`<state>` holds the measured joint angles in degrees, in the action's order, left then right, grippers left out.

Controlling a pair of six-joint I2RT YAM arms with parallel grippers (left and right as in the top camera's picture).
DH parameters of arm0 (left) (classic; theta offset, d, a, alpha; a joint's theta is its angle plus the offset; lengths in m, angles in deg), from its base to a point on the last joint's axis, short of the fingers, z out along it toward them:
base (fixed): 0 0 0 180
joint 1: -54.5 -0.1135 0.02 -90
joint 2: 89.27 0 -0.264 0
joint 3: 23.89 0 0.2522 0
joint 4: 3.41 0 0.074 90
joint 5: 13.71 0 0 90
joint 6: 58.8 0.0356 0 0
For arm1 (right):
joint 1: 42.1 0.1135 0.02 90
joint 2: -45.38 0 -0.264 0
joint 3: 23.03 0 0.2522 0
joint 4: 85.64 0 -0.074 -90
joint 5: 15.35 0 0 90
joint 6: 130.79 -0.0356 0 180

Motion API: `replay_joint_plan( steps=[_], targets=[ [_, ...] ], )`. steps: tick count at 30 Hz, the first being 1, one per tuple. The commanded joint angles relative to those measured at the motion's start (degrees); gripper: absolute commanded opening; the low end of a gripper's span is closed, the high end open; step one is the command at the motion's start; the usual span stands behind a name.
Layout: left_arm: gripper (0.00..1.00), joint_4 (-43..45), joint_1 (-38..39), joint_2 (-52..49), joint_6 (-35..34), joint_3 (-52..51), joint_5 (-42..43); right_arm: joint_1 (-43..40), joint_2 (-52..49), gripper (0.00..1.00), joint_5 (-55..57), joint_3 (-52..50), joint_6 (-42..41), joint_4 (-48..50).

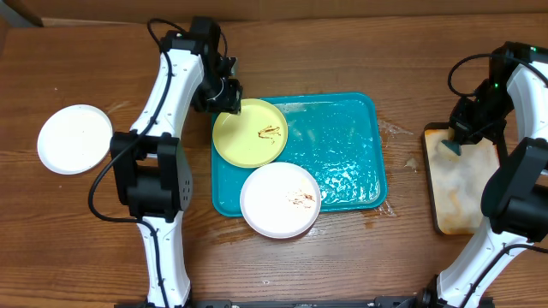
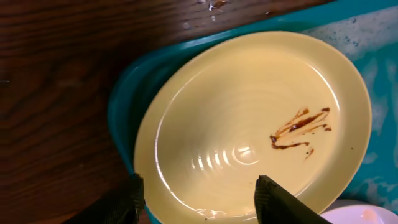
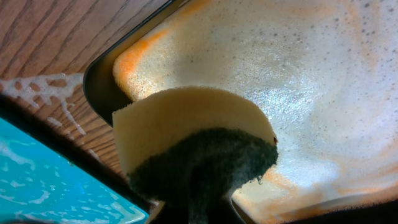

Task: Clean dirty plates on tray and stack at the side
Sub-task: 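Grasp the yellow plate's left rim with the left gripper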

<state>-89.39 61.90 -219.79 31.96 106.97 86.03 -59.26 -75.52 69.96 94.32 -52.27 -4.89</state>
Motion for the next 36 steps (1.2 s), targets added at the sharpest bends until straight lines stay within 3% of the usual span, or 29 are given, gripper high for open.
replay_joint_plan(
  steps=[1, 36],
  targets=[
    [0.60, 0.76, -1.55, 1.22, 3.17, -0.13, -2.86, -0.11, 2.29, 0.04, -0.61, -0.13, 0.68, 0.11],
    [0.54, 4.28, 0.57, -4.42, 3.52, -3.65, 0.39, -0.11, 2.29, 0.04, -0.83, -0.13, 0.66, -0.20]
  ],
)
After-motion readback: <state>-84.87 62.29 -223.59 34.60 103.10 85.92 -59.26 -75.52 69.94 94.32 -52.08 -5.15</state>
